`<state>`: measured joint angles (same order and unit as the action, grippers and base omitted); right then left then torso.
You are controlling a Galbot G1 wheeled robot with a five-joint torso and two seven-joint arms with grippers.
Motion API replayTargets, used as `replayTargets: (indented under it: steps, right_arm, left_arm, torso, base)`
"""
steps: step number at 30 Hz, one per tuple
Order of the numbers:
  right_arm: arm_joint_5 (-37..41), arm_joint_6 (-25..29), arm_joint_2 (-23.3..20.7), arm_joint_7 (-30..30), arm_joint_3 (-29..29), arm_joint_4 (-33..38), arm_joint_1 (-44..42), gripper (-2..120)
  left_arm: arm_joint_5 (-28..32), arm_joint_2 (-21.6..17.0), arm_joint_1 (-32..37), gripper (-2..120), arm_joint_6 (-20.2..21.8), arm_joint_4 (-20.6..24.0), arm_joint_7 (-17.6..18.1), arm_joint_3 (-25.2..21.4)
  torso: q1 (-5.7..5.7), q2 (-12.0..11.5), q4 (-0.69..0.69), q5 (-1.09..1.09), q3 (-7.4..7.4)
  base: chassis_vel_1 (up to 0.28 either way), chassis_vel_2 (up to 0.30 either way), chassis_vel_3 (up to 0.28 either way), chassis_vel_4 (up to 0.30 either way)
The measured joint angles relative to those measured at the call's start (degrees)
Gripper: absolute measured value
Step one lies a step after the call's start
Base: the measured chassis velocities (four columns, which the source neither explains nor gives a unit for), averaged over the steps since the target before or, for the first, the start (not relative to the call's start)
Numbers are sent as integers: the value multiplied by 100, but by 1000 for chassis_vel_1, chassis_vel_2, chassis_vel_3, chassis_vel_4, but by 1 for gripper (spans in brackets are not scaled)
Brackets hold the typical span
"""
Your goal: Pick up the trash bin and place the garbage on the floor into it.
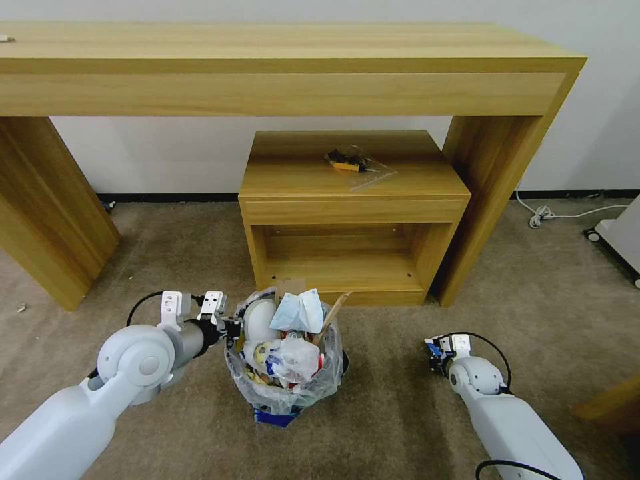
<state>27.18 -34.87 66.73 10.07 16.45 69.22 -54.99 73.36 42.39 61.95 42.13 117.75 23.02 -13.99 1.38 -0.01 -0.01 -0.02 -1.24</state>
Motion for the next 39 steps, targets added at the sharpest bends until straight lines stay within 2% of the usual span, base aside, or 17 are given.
replayTargets:
  steps: [6, 14, 17, 18, 20, 21, 24, 25, 26, 28, 29, 36, 39]
  right_arm:
    - [3, 79, -91, 40, 122, 581, -176, 0]
    - [-124, 490, -212, -26, 150, 1445, -391, 0]
    - [-89, 620, -252, -55, 74, 2369, -579, 0]
    - [-89, 620, -252, -55, 74, 2369, -579, 0]
    - [-15, 626, -393, -111, -54, 3259, -701, 0]
    - [-15, 626, -393, -111, -54, 3259, -701, 0]
    - [26, 632, -635, -342, -204, 4106, -735, 0]
    - [26, 632, -635, -342, -204, 4106, -735, 0]
    - [33, 671, -752, -526, -265, 4499, -692, 0]
    - [35, 699, -826, -656, -301, 4732, -645, 0]
    - [49, 750, -964, -904, -366, 5131, -521, 0]
    - [142, 849, -1293, -1652, -683, 5774, -182, 0]
    - [190, 960, -1435, -1782, -1251, 5920, 8, 0]
  left_arm:
    - [58, -31, 12, 0, 0, 56, 45, -5]
    - [133, -42, 10, 0, 0, 103, 114, -11]
    - [125, -5, -1, 0, 0, 45, 120, 4]
    - [125, -5, -1, 0, 0, 45, 120, 4]
    - [108, 25, -47, 0, 0, -35, 121, 26]
    - [108, 25, -47, 0, 0, -35, 121, 26]
    - [109, 32, -117, 0, 0, -89, 122, 52]
    - [109, 32, -117, 0, 0, -89, 122, 52]
    - [110, 37, -154, 0, 0, -130, 122, 75]
    - [110, 48, -180, 0, 0, -170, 122, 95]
    - [102, 84, -226, 0, 0, -259, 119, 144]
    - [49, 160, -424, 0, 0, -482, 106, 311]
    - [-22, 201, -525, 0, 0, -537, 105, 426]
  torso:
    - [0, 0, 0, 0, 0]
    - [0, 0, 0, 1, 0]
    - [0, 0, 2, 1, 0]
    - [0, 0, 2, 1, 0]
    - [0, 0, 1, -2, 0]
    - [0, 0, 1, -2, 0]
    - [0, 0, 0, 0, 0]
    - [0, 0, 0, 0, 0]
    - [0, 0, 0, 0, 0]
    - [0, 0, 0, 0, 0]
    - [0, 0, 1, -2, 0]
    - [0, 0, 0, 0, 0]
    - [0, 0, 0, 0, 0]
  base:
    - [0, 0, 0, 0]
    - [0, 0, 0, 0]
    - [0, 0, 0, 0]
    - [0, 0, 0, 0]
    - [0, 0, 0, 0]
    - [0, 0, 0, 0]
    - [0, 0, 0, 0]
    - [0, 0, 0, 0]
    - [0, 0, 0, 0]
    - [0, 0, 0, 0]
    - [0, 0, 0, 0]
    - [0, 0, 0, 0]
    - [0, 0, 0, 0]
